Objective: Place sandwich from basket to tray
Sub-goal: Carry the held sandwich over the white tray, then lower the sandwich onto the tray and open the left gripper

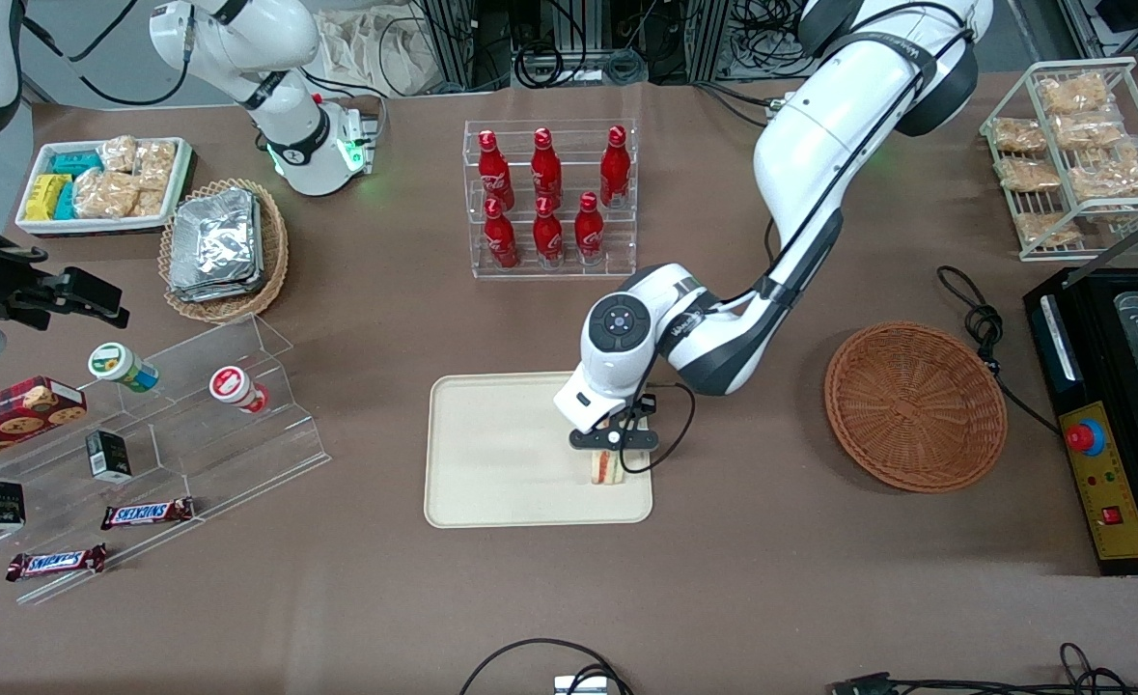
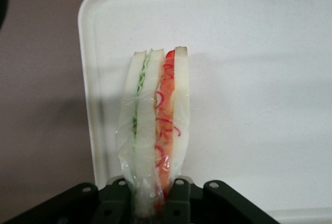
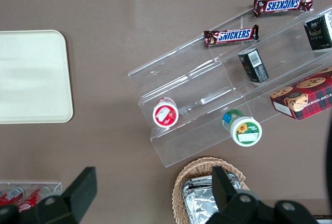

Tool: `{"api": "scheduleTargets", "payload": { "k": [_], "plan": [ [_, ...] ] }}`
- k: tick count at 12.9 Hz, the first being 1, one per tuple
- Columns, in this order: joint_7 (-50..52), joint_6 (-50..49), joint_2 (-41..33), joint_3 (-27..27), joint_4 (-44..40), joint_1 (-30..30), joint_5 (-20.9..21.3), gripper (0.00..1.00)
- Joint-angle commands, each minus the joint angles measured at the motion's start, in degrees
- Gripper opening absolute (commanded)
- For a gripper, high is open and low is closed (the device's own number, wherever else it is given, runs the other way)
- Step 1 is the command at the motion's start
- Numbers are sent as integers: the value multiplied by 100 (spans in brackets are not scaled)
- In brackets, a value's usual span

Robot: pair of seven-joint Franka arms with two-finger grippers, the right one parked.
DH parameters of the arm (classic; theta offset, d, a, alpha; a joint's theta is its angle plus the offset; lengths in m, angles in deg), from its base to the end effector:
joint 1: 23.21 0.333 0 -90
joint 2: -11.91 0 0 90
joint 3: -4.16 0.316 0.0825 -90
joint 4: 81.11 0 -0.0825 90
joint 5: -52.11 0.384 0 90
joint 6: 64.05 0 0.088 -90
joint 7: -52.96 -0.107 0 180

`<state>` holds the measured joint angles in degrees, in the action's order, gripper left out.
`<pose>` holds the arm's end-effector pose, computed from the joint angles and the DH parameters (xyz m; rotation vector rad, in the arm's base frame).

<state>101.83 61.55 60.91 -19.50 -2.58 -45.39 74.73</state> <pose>0.5697 -0.4701 0.2345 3.1211 -0.0580 0.0672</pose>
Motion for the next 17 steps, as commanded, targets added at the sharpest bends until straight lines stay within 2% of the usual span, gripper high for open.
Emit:
{"api": "scheduleTargets", "payload": {
  "k": [1, 3, 5, 6, 8, 9, 13, 17],
  "plan": [
    [132, -9, 136, 45, -234, -94, 128, 19],
    [141, -9, 154, 45, -225, -102, 198, 31],
    [150, -1, 189, 54, -233, -102, 207, 48],
    [150, -1, 189, 46, -234, -102, 207, 58],
    [342, -1, 180, 45, -234, -102, 233, 87],
    [352, -1, 172, 45, -234, -102, 286, 96],
    [817, -106, -187, 54, -234, -23, 295, 99],
    [1160, -869, -908, 133, -339, 196, 286, 100]
  ]
}}
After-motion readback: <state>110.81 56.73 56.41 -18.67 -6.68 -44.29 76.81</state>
